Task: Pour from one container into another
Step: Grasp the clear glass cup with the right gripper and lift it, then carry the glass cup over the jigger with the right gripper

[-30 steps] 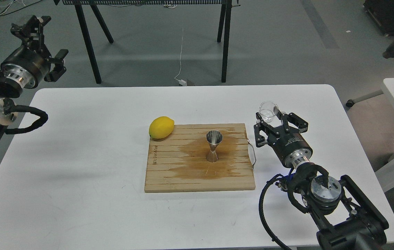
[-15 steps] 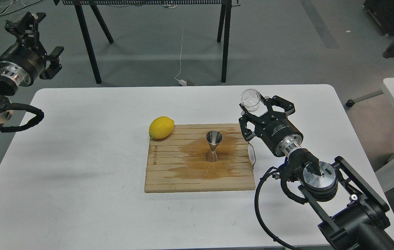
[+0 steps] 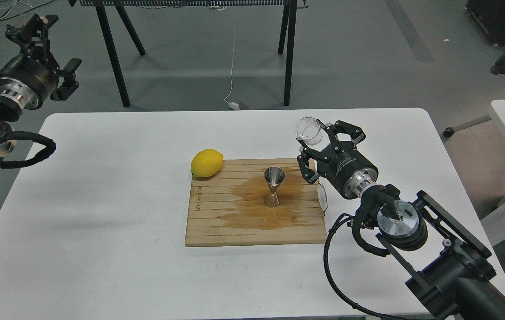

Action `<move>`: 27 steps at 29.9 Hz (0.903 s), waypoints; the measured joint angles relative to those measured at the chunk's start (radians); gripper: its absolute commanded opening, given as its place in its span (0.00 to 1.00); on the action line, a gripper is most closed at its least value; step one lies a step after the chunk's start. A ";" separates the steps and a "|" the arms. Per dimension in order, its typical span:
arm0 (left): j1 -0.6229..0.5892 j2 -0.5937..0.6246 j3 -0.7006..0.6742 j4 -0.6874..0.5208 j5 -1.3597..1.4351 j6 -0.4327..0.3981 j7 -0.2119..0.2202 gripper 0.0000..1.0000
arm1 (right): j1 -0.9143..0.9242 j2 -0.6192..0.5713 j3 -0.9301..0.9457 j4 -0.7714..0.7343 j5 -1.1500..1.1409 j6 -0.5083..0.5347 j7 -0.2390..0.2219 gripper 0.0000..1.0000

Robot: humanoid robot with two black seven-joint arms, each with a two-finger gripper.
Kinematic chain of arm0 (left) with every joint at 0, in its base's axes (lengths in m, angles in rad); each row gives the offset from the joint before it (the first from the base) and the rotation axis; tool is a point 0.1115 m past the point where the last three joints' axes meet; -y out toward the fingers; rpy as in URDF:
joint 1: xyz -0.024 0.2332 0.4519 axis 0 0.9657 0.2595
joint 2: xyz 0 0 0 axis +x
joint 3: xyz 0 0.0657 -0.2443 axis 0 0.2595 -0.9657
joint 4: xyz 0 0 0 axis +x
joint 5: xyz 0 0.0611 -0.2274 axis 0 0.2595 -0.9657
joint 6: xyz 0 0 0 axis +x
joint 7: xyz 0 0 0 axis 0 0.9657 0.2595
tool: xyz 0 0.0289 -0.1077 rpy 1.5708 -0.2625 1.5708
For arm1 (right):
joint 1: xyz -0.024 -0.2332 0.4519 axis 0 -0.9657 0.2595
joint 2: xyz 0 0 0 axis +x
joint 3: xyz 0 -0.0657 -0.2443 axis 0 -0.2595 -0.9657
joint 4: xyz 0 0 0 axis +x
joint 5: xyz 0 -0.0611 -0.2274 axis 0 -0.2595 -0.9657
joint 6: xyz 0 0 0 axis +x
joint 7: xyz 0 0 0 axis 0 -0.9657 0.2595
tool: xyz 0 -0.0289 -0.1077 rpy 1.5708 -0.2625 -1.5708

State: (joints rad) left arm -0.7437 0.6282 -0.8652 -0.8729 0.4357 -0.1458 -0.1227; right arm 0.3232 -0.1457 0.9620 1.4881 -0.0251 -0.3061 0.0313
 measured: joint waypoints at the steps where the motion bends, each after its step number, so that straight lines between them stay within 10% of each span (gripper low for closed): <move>1: 0.000 0.001 0.000 0.000 0.000 0.000 0.000 0.99 | 0.005 -0.002 -0.008 0.000 -0.008 -0.004 0.000 0.27; 27: -0.002 0.005 -0.009 -0.002 0.000 0.002 0.000 0.99 | 0.045 -0.020 -0.133 -0.006 -0.172 -0.021 -0.040 0.27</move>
State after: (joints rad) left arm -0.7453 0.6336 -0.8744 -0.8745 0.4356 -0.1443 -0.1227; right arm 0.3681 -0.1654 0.8288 1.4824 -0.1971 -0.3267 -0.0087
